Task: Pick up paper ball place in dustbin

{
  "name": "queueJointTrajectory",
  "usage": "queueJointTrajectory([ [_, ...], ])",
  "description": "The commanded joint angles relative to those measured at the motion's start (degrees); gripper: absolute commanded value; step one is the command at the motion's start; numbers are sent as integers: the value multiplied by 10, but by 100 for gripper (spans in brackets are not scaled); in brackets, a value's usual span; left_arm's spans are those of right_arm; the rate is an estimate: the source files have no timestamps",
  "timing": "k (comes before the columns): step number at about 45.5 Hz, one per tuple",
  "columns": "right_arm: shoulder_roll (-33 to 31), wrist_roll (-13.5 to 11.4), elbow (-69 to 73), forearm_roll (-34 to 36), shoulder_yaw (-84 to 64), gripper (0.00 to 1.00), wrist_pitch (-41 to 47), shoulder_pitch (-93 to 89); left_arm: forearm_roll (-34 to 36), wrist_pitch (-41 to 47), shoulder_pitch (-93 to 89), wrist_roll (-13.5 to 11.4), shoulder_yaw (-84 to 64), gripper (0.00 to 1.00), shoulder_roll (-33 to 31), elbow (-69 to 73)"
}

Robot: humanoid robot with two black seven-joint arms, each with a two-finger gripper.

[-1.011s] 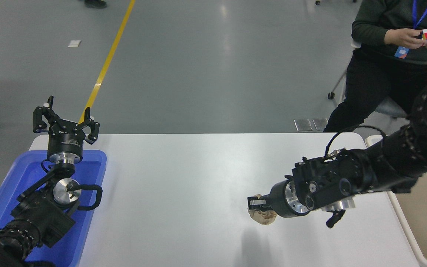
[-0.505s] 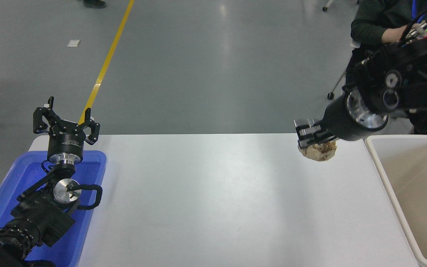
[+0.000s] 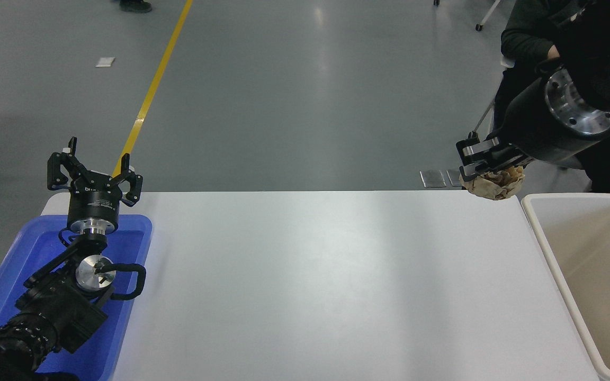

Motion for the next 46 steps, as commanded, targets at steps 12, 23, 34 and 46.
queueJointTrajectory([
  [12,-288,-4,-427,13,112,0,-30,-289,0,0,0,0,0,99,0,0],
  [23,-321,-4,-707,14,459,0,-52,-625,0,0,0,0,0,99,0,0],
  [34,-187,-7,-968,14,700,0,-70,-838,0,1,0,0,0,99,0,0],
  [46,-114,-85,-989,69,846,0,-243,-958,0,1,0,0,0,99,0,0],
])
